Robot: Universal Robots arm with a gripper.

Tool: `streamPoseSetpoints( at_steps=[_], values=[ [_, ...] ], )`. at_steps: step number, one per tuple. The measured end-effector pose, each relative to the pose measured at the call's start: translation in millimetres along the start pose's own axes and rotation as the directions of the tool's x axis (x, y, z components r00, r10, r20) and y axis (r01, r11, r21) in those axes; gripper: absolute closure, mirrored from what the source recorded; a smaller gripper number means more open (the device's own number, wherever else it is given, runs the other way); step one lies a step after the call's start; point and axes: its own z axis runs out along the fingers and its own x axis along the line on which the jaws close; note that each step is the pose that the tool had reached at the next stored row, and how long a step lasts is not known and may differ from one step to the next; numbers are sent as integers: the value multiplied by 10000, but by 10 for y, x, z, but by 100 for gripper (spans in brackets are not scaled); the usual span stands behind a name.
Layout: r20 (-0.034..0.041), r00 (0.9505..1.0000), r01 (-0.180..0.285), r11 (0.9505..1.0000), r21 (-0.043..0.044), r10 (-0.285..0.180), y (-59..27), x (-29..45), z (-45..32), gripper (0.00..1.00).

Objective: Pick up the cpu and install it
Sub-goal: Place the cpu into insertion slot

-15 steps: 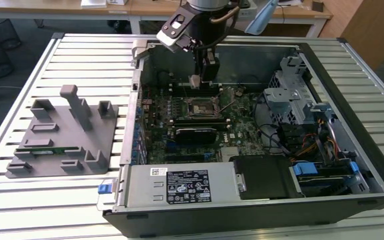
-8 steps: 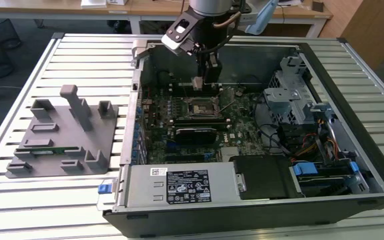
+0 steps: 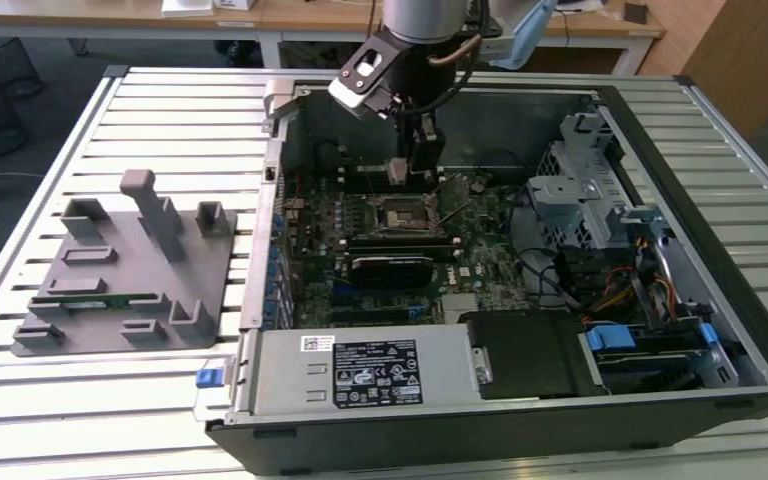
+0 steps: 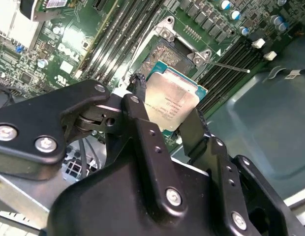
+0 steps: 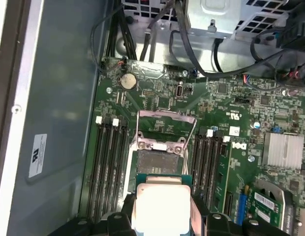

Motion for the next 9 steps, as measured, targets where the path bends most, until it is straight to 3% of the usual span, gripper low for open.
streamPoseSetpoints(
  at_steps=[9],
  values=[
    [0, 10000, -1, 10000, 0, 1, 5, 1, 157, 47]
  ],
)
